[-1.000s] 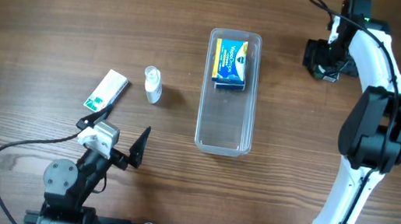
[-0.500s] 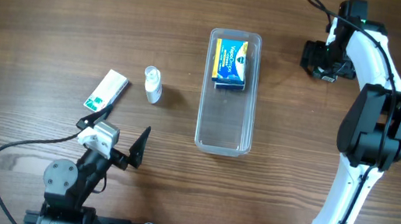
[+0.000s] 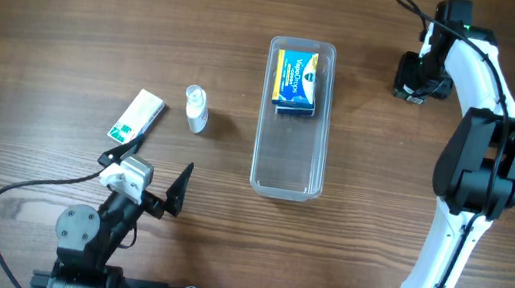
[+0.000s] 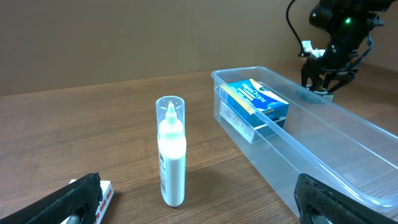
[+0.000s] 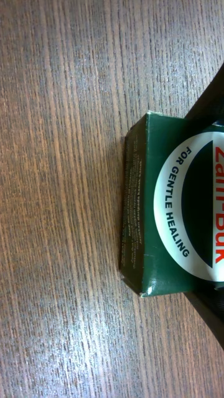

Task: Pack container
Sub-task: 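Carry the Zam-Buk box left over the container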

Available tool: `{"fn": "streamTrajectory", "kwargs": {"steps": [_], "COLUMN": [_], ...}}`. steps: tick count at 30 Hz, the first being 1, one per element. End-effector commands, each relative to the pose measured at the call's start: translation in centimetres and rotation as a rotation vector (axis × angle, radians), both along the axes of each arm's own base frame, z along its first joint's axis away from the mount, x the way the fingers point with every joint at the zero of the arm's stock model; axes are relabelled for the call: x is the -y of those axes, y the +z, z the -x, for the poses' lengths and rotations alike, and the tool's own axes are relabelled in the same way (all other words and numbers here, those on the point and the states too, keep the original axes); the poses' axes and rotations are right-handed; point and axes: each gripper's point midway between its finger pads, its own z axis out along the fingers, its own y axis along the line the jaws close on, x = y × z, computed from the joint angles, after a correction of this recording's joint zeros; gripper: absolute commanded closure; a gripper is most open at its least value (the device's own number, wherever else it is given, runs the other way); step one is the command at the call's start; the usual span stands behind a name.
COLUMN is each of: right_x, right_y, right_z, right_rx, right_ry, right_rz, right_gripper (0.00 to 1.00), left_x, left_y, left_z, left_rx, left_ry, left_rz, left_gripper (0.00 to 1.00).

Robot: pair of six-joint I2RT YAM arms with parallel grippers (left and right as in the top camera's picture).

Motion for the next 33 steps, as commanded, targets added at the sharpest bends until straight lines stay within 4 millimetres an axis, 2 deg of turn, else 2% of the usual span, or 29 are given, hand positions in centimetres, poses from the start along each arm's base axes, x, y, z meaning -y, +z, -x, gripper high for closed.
{"fn": "streamTrajectory", "kwargs": {"steps": [1, 6, 9, 12, 15, 18, 22, 25, 29, 33], "right_x": [0.0, -0.3, -1.4, -3.3, -6.0, -11.2, -17.0, -20.5, -25.4, -26.3], "right_y": [-1.0, -0.4, 1.7, 5.2, 9.5, 14.3, 17.3, 17.5, 16.5, 15.9], "right_z": [0.2, 0.5, 0.3, 0.1, 0.9, 2.9, 4.8, 6.1, 7.3, 7.3], "right_rx": [-0.016, -0.027, 0.001, 0.059, 0.107, 0.151, 0.191, 0.191, 0.196, 0.213], "right_ry": [-0.002, 0.003, 0.016, 0.047, 0.102, 0.207, 0.298, 0.314, 0.329, 0.279], "right_rz": [-0.013, -0.027, -0.079, -0.145, -0.180, -0.190, -0.210, -0.176, -0.153, -0.109], "right_gripper": [0.43, 0.44, 0.46, 0.45, 0.44, 0.43, 0.43, 0.44, 0.43, 0.41], "left_x": [-0.2, -0.2, -0.2, -0.2, -0.2, -0.2, -0.2, -0.2, -0.2, -0.2], "left_y": [-0.2, -0.2, -0.2, -0.2, -0.2, -0.2, -0.2, -0.2, -0.2, -0.2], "left_z": [-0.1, -0.1, -0.1, -0.1, -0.1, -0.1, -0.1, -0.1, -0.1, -0.1], "left_rx": [-0.005, -0.005, -0.005, -0.005, -0.005, -0.005, -0.005, -0.005, -0.005, -0.005], "left_ry": [0.010, 0.010, 0.010, 0.010, 0.010, 0.010, 0.010, 0.010, 0.010, 0.010], "left_rz": [-0.008, -0.008, -0.008, -0.008, -0.008, -0.008, -0.008, -0.008, -0.008, -0.008], "left_gripper": [0.00, 0.00, 0.00, 0.00, 0.00, 0.00, 0.00, 0.00, 0.00, 0.00]}}
